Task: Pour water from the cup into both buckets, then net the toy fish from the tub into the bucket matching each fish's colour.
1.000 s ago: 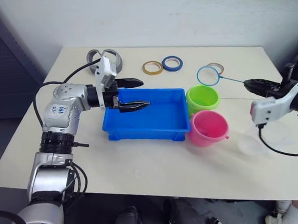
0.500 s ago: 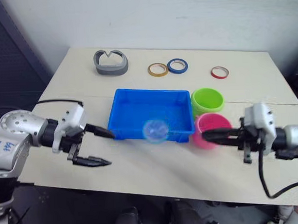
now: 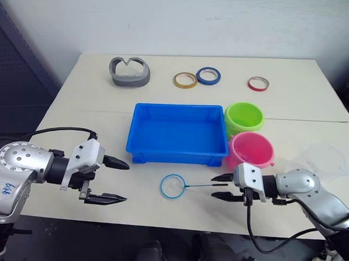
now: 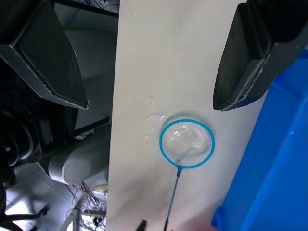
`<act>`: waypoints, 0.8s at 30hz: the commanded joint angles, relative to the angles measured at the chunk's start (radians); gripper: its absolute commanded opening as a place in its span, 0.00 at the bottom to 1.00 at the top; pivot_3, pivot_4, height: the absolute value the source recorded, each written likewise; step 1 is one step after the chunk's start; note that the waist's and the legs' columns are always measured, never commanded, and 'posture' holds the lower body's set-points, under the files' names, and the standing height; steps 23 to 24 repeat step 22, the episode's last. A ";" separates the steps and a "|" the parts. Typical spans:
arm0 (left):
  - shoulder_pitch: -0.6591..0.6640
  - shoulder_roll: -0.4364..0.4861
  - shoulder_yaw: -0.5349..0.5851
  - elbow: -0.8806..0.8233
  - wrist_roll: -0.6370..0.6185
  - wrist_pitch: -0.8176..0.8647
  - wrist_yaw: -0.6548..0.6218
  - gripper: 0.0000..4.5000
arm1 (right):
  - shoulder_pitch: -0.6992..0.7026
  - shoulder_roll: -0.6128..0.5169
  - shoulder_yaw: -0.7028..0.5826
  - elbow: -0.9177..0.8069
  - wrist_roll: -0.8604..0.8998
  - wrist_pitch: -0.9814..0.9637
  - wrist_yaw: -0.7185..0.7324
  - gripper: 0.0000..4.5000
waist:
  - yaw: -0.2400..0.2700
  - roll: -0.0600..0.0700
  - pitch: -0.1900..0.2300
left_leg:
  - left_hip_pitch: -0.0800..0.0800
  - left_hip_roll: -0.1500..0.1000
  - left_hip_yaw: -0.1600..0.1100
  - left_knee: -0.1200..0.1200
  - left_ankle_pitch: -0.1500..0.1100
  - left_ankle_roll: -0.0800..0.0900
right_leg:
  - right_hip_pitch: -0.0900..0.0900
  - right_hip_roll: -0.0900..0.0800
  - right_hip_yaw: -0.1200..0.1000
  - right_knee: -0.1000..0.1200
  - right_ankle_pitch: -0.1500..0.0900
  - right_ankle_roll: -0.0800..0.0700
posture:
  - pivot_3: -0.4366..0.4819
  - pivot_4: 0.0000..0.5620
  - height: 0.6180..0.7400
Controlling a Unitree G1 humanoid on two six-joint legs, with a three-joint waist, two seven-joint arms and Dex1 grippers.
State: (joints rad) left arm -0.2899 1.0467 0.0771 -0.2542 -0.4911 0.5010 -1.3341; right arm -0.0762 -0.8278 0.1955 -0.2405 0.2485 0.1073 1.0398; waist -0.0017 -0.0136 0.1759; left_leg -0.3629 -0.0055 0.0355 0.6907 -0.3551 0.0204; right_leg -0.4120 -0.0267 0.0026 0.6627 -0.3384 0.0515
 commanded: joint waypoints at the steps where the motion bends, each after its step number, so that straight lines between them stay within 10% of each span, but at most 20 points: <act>1: -0.066 -0.025 0.050 0.030 -0.071 0.055 0.029 1.00 | 0.051 -0.059 -0.160 -0.139 0.077 0.054 -0.009 0.98 | 0.001 0.000 0.000 | -0.001 0.000 0.000 0.000 0.000 0.000 | 0.000 0.000 0.000 0.000 0.000 0.000 | 0.48 0.27 1.00; 12: -0.258 -0.092 0.083 0.222 -0.117 0.159 0.125 1.00 | 0.466 -0.105 -1.081 -0.267 0.471 0.505 0.079 0.98 | 0.007 0.000 0.000 | 0.001 0.000 -0.001 -0.001 0.001 -0.001 | 0.002 0.001 0.000 0.000 0.000 0.001 | 0.48 0.27 1.00; 24: -0.319 -0.115 0.026 0.282 -0.087 0.093 0.059 1.00 | 0.707 -0.044 -1.281 -0.036 0.275 0.328 0.154 0.98 | -0.003 -0.001 -0.001 | 0.007 0.000 0.002 -0.008 -0.001 0.002 | 0.003 0.001 0.003 -0.001 0.000 0.001 | 0.48 0.27 1.00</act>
